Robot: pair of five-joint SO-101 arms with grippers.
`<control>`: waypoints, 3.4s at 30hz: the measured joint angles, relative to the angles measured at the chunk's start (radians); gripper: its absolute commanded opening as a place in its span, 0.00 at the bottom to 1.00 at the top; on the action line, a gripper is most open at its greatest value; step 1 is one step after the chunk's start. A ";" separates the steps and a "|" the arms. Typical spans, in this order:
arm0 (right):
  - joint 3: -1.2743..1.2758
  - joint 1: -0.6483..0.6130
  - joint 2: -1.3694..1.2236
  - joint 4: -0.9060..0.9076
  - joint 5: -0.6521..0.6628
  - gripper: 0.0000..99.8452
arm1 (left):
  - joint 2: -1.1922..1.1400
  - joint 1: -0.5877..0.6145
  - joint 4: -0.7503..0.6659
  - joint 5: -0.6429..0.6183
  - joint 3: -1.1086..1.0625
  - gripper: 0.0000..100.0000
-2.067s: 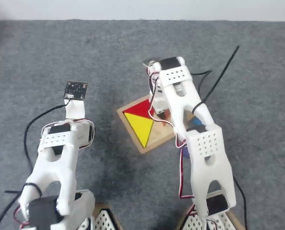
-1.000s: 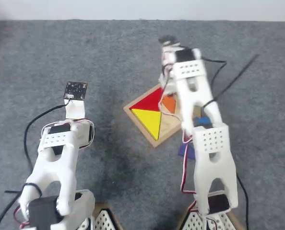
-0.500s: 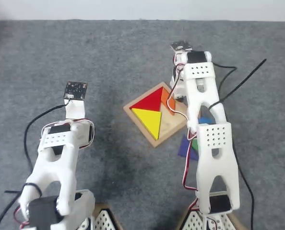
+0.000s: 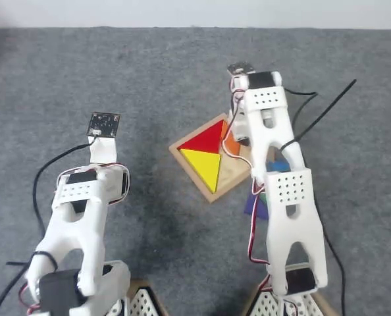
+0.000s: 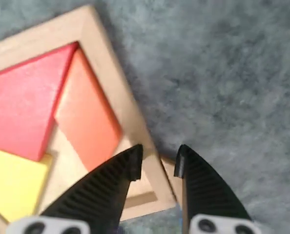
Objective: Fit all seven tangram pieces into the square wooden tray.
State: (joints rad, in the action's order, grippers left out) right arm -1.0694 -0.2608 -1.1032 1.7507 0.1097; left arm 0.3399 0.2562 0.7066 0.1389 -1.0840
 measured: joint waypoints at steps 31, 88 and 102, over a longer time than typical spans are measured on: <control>0.052 -0.296 0.213 0.006 -0.265 0.16 | 0.000 0.000 0.000 0.000 0.000 0.12; -0.127 -0.281 -0.040 -0.003 -0.215 0.16 | 0.000 0.000 0.000 0.000 0.000 0.12; -0.226 -0.222 -0.046 -0.005 -0.180 0.16 | 0.000 0.000 0.000 0.000 0.000 0.12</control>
State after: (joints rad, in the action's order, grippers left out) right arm -1.2950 -0.4833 -1.1492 1.7461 -0.0698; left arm 0.3399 0.2562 0.7066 0.1389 -1.0840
